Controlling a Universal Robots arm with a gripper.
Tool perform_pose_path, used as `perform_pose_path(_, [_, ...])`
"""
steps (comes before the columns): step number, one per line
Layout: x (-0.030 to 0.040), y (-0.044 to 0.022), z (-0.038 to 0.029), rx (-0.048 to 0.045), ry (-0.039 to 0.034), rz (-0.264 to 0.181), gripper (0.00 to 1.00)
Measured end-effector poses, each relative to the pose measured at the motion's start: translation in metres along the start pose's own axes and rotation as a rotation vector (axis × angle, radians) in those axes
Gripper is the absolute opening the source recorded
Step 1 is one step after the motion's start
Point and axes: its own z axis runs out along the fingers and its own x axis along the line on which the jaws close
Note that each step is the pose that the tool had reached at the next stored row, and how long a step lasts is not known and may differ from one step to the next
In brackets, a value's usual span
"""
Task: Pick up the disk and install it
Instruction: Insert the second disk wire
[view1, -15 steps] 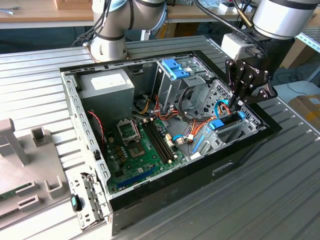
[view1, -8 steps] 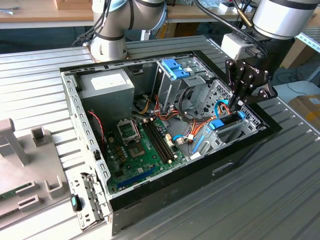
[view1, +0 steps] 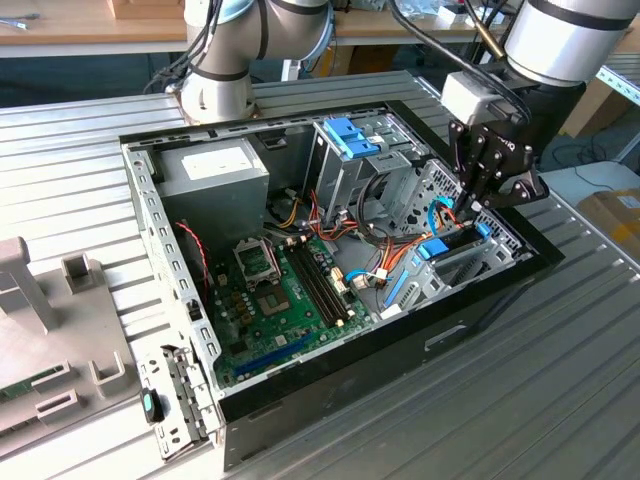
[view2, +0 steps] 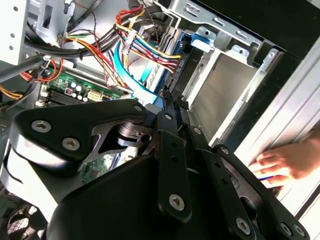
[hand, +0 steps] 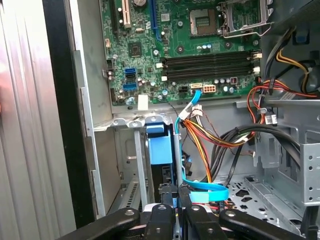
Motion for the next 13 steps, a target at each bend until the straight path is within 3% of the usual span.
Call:
perform_pose_path(2, [-0.0004,-0.0014,0.0061,0.0,0.0,0.0,0.16])
perform_pose_path(5, [-0.0008,-0.0042,0.0081,0.0003,0.0033,0.0,0.16])
perform_pose_path(8, [-0.001,-0.0042,0.0144,0.0006,0.006,-0.001,0.16])
perform_pose_path(13, [-0.0016,-0.0062,0.0168,0.001,0.0057,-0.008,0.16])
